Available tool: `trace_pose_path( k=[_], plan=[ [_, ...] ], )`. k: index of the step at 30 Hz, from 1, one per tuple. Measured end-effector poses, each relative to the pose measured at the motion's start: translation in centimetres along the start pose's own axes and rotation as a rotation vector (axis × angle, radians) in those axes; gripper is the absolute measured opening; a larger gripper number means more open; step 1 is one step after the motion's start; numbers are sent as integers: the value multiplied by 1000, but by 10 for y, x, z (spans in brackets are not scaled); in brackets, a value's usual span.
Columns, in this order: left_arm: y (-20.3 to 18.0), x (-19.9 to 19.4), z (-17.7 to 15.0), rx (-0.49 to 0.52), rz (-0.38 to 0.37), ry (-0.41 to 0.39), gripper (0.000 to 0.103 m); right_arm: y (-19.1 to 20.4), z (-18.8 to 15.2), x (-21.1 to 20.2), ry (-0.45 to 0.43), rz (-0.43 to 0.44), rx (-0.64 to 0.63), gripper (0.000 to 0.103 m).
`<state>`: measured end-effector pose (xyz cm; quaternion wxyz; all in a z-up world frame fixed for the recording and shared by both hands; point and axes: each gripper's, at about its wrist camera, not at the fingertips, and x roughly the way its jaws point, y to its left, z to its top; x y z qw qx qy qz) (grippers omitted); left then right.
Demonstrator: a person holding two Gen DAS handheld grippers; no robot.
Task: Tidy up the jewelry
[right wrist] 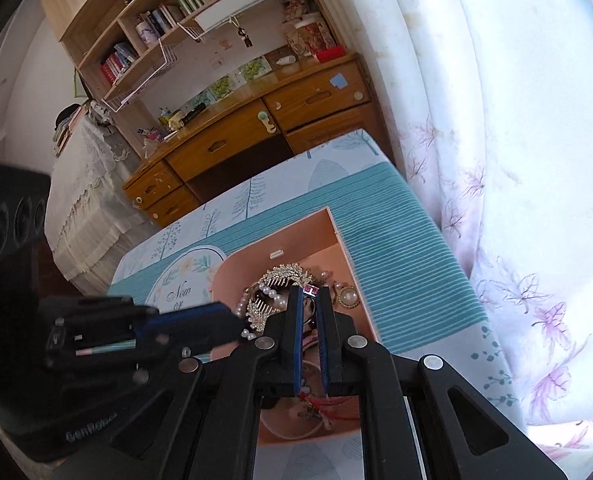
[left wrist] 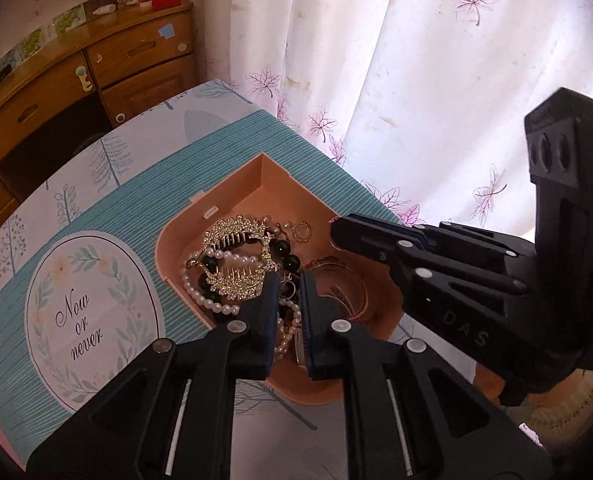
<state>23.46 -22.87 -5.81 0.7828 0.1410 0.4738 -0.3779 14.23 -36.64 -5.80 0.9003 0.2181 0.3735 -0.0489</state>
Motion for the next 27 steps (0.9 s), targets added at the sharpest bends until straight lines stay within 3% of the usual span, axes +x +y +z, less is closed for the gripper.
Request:
trace_pose_path(
  k=[3,4,9,16,27],
  plan=[
    [11,-10,-6,-40,7,-20,50,-3,7,23,60,22,29,7],
    [15,-16,-7,-62,19,-37,54,-4,9,28,73,26,36,8],
    [29,-37,-21,-143,38,-61,54,0,8,34,62,41,64,19],
    [32,-66,-53,-208,85,-65,54,11,-5,11,59,33,37,20],
    [13,-129,-125,-320,235,-100,54,55,-58,-47,85,7,-104,23]
  ],
)
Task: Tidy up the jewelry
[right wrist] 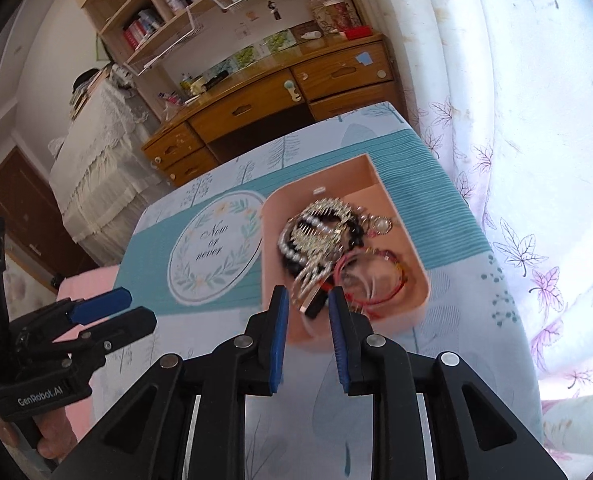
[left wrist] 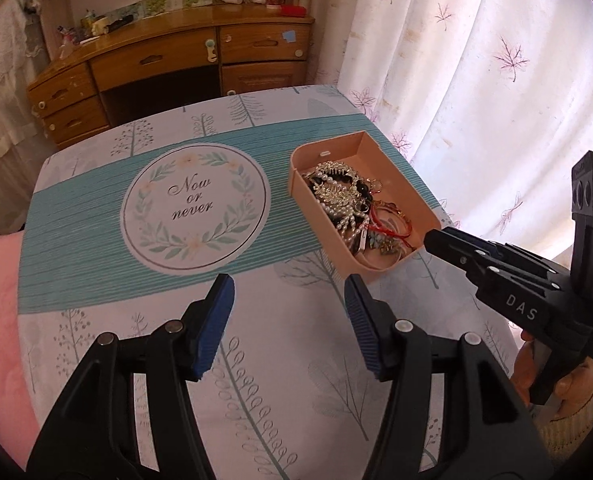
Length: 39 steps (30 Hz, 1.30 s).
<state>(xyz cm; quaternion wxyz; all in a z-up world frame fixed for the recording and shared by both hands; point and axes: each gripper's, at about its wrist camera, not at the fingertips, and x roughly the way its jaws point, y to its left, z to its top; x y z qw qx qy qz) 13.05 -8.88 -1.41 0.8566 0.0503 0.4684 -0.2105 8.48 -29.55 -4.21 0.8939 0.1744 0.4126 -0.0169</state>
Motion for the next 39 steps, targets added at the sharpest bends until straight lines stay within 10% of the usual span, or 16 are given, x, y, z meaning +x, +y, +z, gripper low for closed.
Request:
trace_pose_path(
  k=[19,39],
  plan=[
    [11,-136,-127,-211,273,-163,64,124,-122,-131,2,-25,-193,67],
    [-14,-169,-159,-224,313,-204,66,151,-158,-191,-44,-10,-265,69]
  ],
)
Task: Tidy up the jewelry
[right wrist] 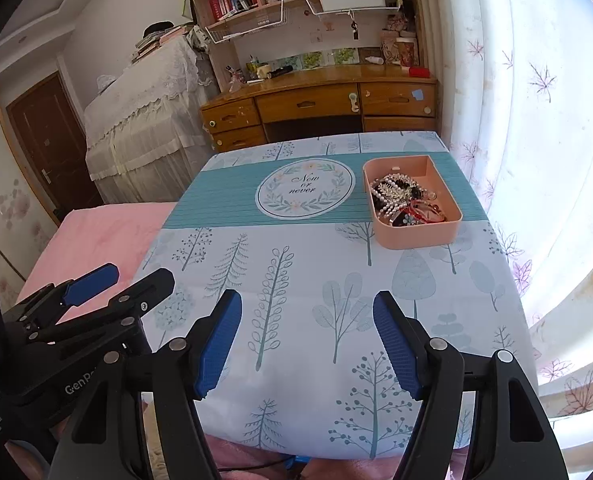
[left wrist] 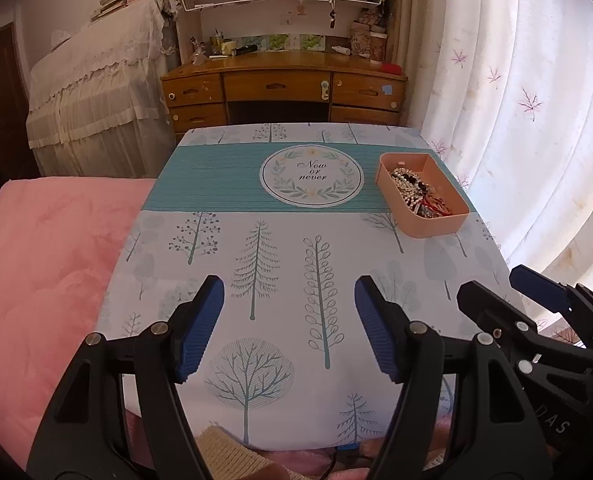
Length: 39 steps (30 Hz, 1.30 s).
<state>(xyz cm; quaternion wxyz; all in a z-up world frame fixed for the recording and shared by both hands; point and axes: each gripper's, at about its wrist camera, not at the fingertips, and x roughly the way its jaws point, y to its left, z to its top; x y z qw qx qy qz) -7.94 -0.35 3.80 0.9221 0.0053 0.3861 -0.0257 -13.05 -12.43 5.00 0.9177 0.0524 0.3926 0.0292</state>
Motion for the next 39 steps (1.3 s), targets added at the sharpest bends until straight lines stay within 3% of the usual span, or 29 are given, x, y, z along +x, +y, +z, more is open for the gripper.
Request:
trace_pose_path(
  k=[39],
  plan=[
    [9,9,-4,-1,9,20,66,-1,1,5,14,1,-10,70]
  ],
)
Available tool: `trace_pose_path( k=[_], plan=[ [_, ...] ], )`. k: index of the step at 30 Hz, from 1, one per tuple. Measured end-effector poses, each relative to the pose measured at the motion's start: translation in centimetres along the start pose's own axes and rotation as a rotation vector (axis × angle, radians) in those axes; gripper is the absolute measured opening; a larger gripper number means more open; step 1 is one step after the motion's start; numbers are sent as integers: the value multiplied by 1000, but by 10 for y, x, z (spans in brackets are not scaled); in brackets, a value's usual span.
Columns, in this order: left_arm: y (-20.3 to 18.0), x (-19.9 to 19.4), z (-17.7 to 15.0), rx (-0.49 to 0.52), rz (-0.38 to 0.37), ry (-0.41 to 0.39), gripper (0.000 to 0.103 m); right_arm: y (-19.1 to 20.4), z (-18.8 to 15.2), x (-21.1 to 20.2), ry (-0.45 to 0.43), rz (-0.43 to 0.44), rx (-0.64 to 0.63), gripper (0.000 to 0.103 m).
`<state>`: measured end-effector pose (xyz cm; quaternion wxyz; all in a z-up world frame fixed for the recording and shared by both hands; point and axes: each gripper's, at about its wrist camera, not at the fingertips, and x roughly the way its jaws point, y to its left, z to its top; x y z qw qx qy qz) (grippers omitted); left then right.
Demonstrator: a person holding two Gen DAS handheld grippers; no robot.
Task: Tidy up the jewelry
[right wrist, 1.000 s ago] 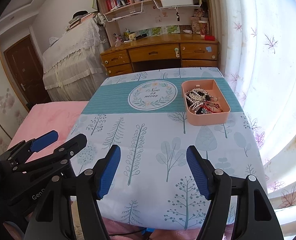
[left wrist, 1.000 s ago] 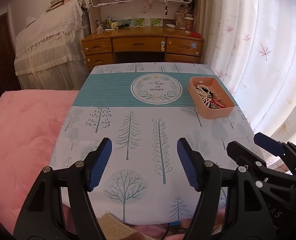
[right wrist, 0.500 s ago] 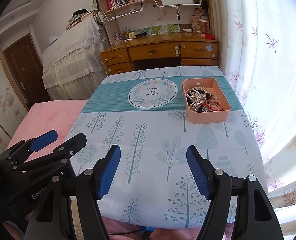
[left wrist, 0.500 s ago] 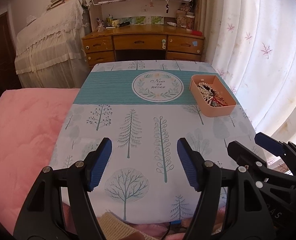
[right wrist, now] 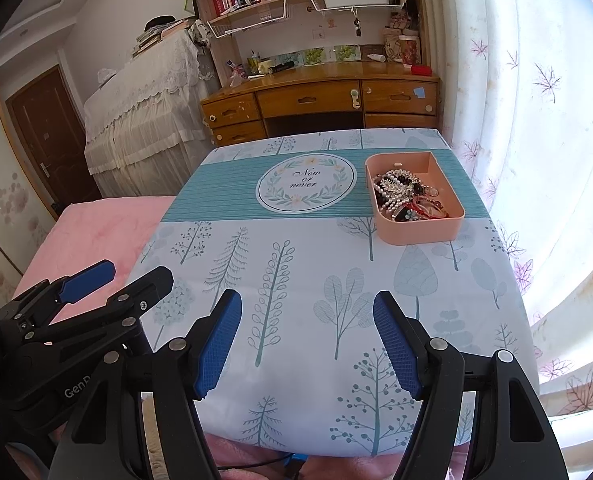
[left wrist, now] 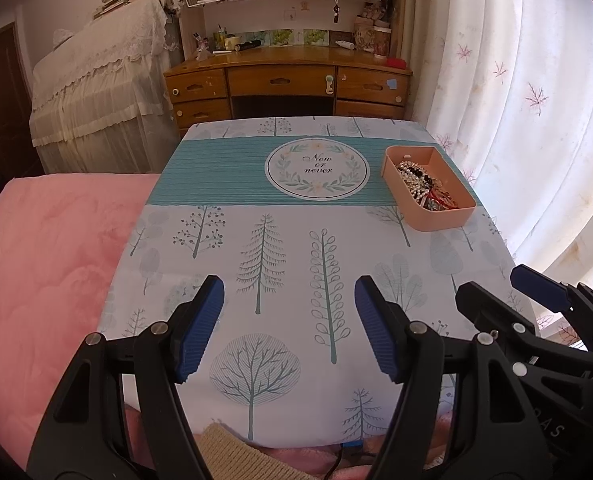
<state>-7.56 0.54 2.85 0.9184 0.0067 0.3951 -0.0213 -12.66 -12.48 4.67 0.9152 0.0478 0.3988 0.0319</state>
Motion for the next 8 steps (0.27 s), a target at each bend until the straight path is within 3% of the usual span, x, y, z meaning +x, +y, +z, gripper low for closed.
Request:
trace_pose_path(
  k=[8],
  plan=[
    [3,6,-2,-1,-6,14,66,-1,-1,3,8,1,1,70]
  ],
)
